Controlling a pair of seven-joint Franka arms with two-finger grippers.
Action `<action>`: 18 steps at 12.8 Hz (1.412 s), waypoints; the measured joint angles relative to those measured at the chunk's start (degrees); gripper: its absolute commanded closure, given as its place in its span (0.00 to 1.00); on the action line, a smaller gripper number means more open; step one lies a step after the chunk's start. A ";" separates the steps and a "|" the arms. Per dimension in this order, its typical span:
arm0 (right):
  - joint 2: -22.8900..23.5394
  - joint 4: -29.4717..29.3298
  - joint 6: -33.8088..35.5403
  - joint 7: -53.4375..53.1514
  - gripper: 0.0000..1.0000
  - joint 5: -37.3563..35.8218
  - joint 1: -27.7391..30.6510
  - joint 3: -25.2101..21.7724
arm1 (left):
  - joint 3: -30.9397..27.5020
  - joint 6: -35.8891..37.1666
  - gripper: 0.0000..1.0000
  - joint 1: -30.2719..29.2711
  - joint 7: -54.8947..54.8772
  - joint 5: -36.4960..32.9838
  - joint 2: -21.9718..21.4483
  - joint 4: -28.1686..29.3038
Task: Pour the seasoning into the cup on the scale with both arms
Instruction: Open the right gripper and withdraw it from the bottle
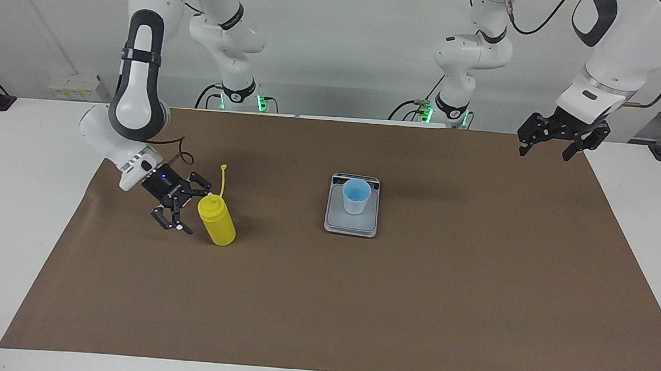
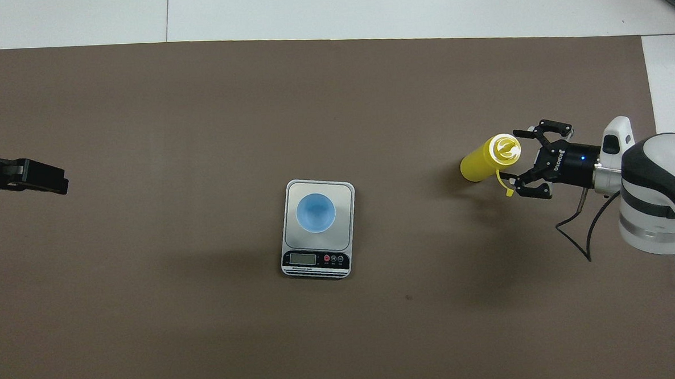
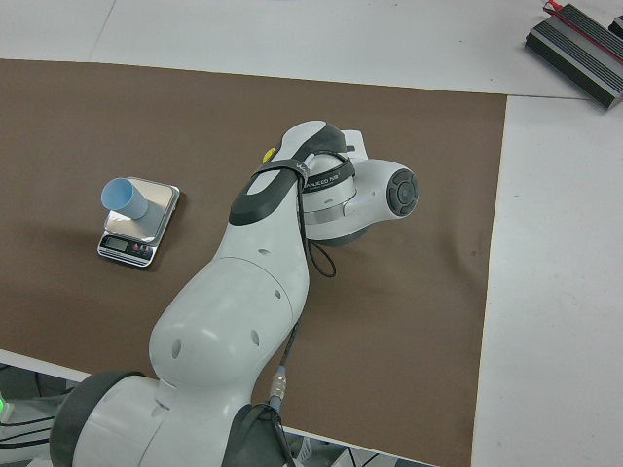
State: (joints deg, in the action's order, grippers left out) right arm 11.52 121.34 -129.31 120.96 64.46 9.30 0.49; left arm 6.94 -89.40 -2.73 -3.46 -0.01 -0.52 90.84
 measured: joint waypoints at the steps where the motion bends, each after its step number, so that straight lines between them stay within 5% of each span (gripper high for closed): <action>1: -0.74 -0.13 0.00 -1.02 0.00 -2.15 -0.01 0.01 | 0.00 0.00 0.00 0.00 0.00 0.00 0.00 0.00; 8: -7.93 -3.80 1.82 -27.89 0.00 -28.80 -2.32 0.58 | 0.00 0.00 0.00 0.00 0.00 0.00 0.00 0.00; 12: -10.96 -10.34 9.36 -54.08 0.00 -48.35 -7.54 0.87 | 0.00 0.00 0.00 0.00 0.00 0.00 0.00 0.00; 18: -11.24 -17.89 15.12 -78.78 0.00 -58.92 -11.56 1.06 | 0.00 0.00 0.00 0.00 0.00 0.00 0.00 0.00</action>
State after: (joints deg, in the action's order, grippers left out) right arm 0.28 103.45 -114.19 42.18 5.53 -2.26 1.54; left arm 6.94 -89.40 -2.73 -3.45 -0.01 -0.52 90.84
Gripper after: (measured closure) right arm 0.000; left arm 0.000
